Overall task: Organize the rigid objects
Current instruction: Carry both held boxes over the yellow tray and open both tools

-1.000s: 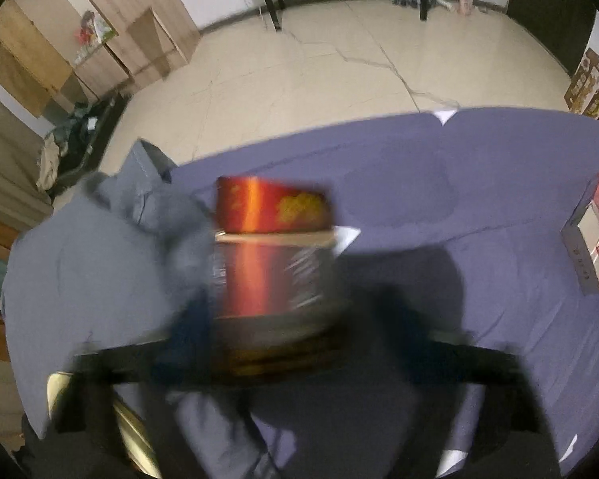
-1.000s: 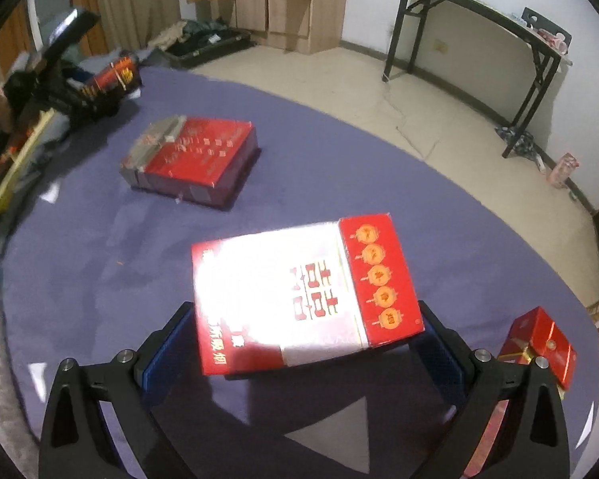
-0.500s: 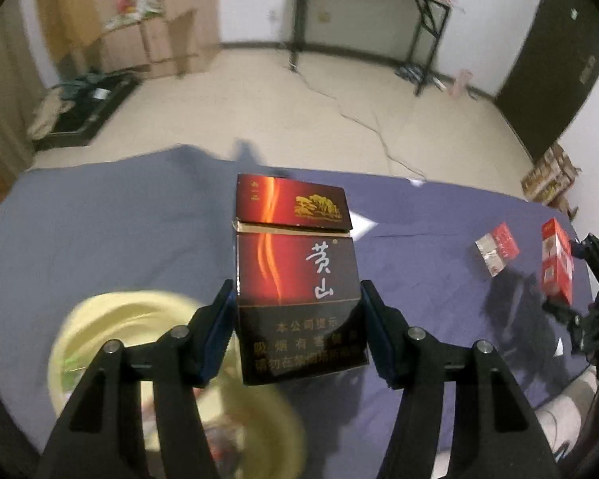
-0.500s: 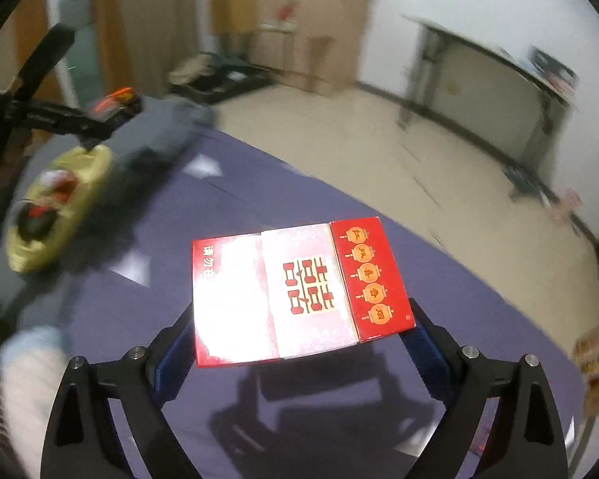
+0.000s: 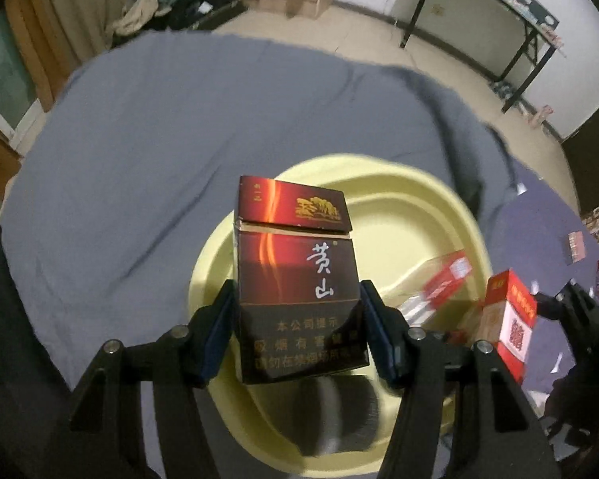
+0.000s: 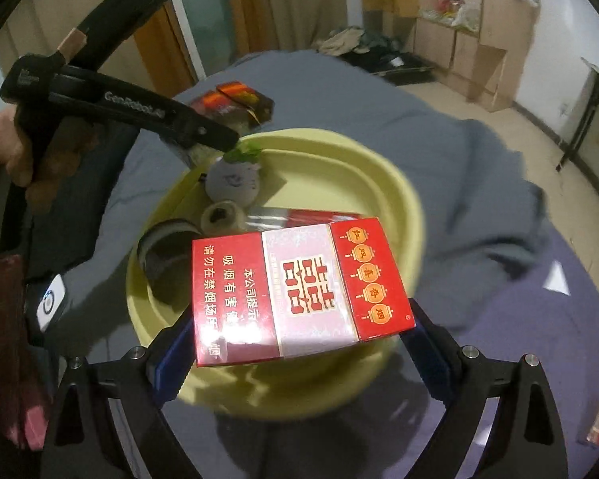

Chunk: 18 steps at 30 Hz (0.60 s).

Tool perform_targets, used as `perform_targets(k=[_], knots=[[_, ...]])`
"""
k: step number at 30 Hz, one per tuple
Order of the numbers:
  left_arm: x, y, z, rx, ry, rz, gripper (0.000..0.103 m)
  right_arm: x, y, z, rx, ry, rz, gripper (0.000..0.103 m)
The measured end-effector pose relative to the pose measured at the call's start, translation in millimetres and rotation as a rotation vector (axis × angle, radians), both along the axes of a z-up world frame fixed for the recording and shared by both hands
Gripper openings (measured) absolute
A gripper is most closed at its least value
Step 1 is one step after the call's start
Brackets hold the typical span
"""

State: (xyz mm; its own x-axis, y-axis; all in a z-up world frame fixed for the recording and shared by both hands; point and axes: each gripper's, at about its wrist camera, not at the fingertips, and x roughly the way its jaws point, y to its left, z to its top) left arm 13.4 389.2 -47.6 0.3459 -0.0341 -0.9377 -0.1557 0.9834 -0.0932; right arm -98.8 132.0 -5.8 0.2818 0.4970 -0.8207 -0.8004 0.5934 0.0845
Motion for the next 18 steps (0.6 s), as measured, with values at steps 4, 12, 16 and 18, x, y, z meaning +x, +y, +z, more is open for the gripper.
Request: perform_targets(k=[4, 12, 16, 18], knots=[[2.7, 1.9, -23.7, -0.029, 0.025, -0.012, 0.061, 18.2, 30.0, -19.5, -0.064, -0.01, 0.008, 0.094], [-5.3, -1.7, -23.3, -0.026, -0.035, -0.073, 0.088, 30.2, 51.3, -34.8, -0.048, 0.012, 0.011, 0.102], [-10.2, -6.9, 16.3, -0.047, -0.119, -0.06, 0.101, 20.5, 26.6, -8.1, 0.03, 0.018, 0.023, 0.103], [-6.9, -19.0, 37.1, -0.067, -0.135, -0.07, 0.103, 15.9, 10.2, 9.7, 0.072, 0.029, 0.034, 0.103]])
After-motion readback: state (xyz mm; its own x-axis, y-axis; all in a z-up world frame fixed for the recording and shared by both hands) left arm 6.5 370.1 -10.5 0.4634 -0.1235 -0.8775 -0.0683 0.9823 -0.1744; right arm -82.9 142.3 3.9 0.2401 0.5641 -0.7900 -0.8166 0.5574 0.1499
